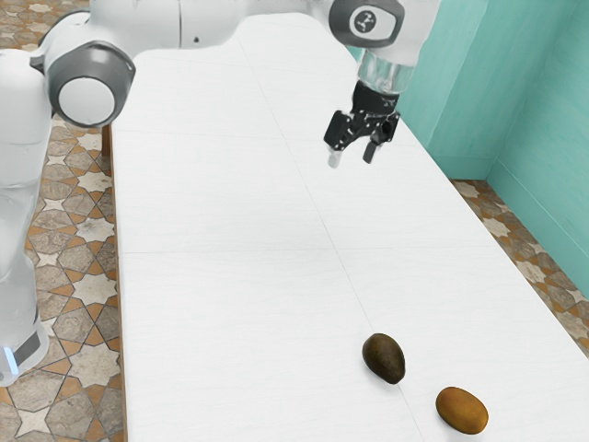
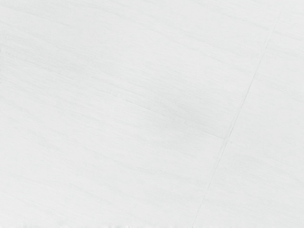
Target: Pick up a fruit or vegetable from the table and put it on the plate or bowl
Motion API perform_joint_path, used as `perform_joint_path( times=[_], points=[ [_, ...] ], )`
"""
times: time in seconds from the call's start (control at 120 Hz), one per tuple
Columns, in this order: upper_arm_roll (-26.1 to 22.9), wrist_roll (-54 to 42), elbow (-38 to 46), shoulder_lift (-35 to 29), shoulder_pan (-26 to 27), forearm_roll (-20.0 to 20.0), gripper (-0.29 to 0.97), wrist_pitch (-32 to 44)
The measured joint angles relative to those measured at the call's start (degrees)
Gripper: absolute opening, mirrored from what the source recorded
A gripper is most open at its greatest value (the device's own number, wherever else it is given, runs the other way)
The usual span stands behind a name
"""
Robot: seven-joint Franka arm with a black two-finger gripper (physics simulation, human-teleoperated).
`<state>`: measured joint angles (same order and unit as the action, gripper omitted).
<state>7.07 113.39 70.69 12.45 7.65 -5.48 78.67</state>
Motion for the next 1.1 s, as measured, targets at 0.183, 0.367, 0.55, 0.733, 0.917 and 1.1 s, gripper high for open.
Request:
perform_joint_path(
  times=[0.183,0.367,0.55,0.733,0.917,1.1],
  points=[
    [-0.8,7.0,0.0,1.0,0.5,-0.3,0.68,1.4],
    [-5.8,12.3,-6.2,10.3,1.2,-0.3,0.68,8.2],
    [-11.7,15.8,-11.9,21.4,1.1,0.0,0.68,20.2],
    [-15.2,17.2,-11.8,26.0,1.5,0.1,0.68,29.1],
    [-16.2,17.4,-11.1,23.9,6.3,0.0,0.68,33.7],
    [-15.5,17.2,7.9,10.4,9.4,-1.0,0.68,38.3]
  ],
)
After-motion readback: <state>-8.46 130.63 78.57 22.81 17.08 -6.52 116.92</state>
